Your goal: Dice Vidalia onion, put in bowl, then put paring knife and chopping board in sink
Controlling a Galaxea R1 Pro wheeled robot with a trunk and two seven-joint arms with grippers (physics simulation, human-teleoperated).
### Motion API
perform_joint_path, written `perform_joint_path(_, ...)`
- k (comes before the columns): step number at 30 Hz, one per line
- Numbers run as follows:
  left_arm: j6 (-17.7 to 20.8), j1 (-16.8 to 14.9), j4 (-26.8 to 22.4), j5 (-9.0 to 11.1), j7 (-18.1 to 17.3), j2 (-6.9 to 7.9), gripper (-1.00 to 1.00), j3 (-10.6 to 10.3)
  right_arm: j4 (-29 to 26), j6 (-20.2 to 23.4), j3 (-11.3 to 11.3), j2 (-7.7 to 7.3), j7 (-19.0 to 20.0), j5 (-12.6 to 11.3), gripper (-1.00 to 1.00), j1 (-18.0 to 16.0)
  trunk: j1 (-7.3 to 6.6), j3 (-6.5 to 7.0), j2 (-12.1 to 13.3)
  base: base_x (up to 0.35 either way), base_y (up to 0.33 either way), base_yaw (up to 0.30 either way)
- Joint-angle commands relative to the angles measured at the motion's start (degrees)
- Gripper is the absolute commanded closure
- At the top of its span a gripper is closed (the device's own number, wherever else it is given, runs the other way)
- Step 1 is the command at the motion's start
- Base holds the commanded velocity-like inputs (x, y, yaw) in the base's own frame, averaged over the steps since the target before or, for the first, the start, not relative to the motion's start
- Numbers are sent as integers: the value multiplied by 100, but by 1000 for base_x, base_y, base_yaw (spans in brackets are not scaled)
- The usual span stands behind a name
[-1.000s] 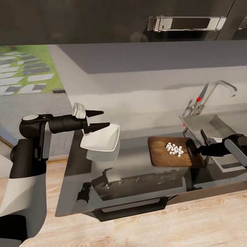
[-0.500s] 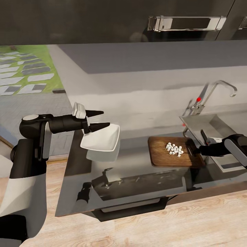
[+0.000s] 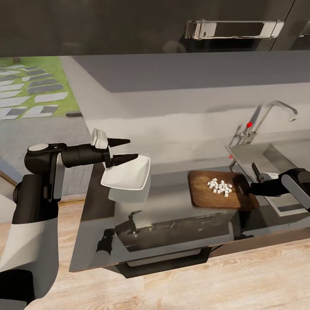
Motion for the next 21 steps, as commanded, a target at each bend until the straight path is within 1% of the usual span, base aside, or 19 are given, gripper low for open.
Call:
perform_joint_path(1,60,-7,-3,-28,-40,0,-100,7,-1,11,21,-6,56,44,100,-10,4,-11,-11,0,0,0)
perform_joint_path(15,60,-7,-2,-28,-40,-1,-100,9,-1,11,20,-4,56,44,100,-12,4,-9,-11,0,0,0)
perform_joint_path(21,60,-7,-2,-28,-40,0,-100,7,-1,21,20,-5,56,44,100,-13,4,20,-11,0,0,0)
